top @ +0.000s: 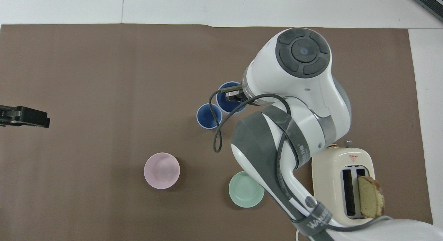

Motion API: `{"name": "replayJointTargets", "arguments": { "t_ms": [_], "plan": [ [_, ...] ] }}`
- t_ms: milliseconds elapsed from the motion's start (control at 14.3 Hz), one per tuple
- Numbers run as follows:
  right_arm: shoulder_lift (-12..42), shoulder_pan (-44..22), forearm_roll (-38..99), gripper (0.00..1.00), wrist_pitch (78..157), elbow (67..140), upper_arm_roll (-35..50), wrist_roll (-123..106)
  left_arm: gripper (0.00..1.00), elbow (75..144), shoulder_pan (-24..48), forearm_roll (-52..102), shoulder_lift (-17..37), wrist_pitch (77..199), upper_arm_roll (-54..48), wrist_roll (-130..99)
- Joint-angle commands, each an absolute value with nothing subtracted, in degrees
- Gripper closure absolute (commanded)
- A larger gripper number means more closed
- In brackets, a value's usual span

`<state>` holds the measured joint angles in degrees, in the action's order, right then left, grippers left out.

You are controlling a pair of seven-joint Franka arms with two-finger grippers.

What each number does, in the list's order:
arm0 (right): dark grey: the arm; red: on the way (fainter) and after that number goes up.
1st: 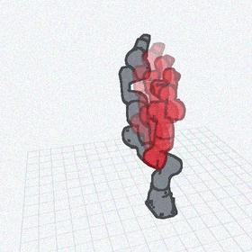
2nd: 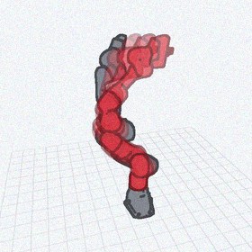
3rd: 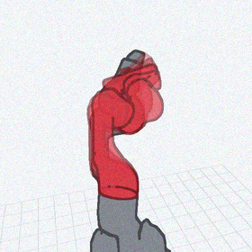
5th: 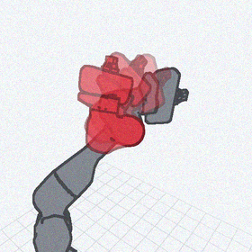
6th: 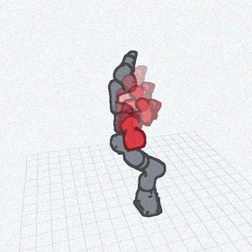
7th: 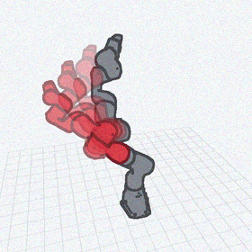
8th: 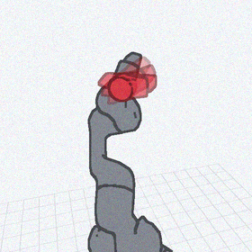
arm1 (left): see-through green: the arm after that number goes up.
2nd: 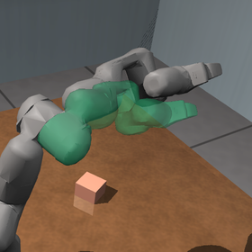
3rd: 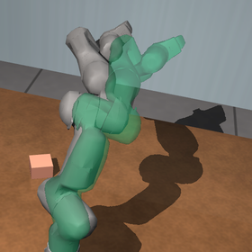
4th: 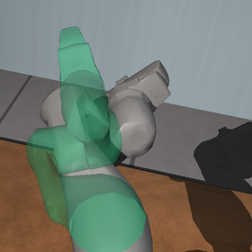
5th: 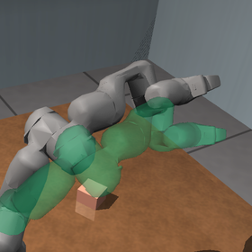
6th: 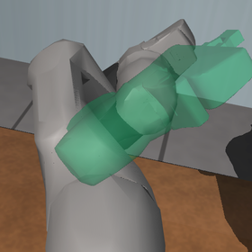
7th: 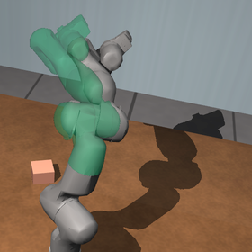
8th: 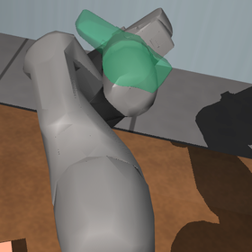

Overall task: Stack blue cups with both arms
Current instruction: 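Carry the second blue cup over the first cup with the right gripper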

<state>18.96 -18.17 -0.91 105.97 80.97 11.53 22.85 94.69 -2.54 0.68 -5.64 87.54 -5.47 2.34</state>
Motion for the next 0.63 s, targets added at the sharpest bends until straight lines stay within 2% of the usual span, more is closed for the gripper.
{"name": "replayJointTargets", "arguments": {
  "t_ms": [0,209,558],
  "plan": [
    [20.1,-17.8,1.8,1.0,107.2,79.3,12.1,23.5,0.0,95.0,-3.3,3.7,-6.4,87.0,-4.9,3.0],
    [22.1,-20.1,2.2,1.0,110.6,79.4,12.6,23.6,0.0,95.0,-3.2,3.7,-6.4,86.7,-4.9,3.1],
    [23.8,-20.3,1.8,1.0,111.0,79.7,12.6,23.6,0.0,95.0,-3.3,3.5,-6.4,86.3,-4.9,3.2]
  ]
}}
